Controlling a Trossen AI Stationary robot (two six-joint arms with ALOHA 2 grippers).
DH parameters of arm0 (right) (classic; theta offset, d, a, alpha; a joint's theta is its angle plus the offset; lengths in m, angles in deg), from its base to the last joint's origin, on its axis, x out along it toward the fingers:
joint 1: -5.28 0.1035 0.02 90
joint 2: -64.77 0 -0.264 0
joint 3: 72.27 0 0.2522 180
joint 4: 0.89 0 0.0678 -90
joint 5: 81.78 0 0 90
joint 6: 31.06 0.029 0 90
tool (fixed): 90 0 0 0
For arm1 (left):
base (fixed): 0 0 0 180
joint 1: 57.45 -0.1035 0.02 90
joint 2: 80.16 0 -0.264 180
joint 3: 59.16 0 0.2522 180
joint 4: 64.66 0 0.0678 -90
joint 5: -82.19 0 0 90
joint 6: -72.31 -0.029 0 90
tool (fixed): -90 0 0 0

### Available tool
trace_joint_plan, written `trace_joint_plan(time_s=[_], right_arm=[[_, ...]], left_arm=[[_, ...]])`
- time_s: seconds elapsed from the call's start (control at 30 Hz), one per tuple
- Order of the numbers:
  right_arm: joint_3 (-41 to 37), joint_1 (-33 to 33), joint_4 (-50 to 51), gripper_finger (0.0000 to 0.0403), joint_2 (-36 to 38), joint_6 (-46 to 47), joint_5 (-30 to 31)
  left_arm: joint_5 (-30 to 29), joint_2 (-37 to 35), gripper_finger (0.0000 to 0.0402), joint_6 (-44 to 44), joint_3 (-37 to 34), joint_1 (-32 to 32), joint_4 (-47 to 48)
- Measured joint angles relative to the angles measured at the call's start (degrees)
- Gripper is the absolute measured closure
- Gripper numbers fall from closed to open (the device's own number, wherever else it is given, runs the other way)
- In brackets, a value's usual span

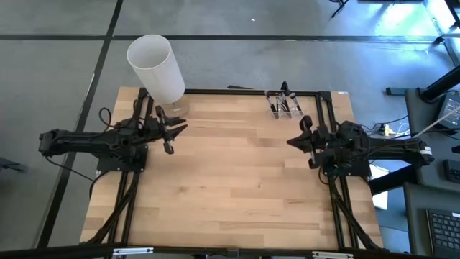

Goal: Put items in baskets/containers
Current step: Return to Home Position

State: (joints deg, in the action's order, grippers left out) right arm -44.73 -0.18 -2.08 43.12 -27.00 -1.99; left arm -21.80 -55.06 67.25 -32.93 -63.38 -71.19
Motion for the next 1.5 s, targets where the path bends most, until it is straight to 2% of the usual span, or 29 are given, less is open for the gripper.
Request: trace_joint_plan(time_s=[0.3,0.53,0.93,1.3,1.5], right_arm=[[-0.7,0.0,0.0,0.0397,0.0,-0.7,0.0],[-8.8,0.0,-16.1,0.0397,0.1,-1.3,0.0],[-9.2,-2.2,-14.6,0.0397,-0.1,-0.3,-2.0],[-9.2,-2.6,-14.3,0.0397,-4.2,-2.6,-2.0],[-10.4,-2.6,-12.4,0.0397,-3.2,-3.0,-2.0]], left_arm=[[0.9,-2.1,0.0313,4.3,0.0,0.0,8.0],[1.6,-2.2,0.0313,4.5,0.0,1.0,8.1],[1.6,-2.0,0.0313,1.8,0.0,2.6,8.3],[1.7,-0.3,0.0313,1.4,0.0,2.6,8.1],[2.7,-0.1,0.0313,1.3,-1.8,2.6,6.1]])
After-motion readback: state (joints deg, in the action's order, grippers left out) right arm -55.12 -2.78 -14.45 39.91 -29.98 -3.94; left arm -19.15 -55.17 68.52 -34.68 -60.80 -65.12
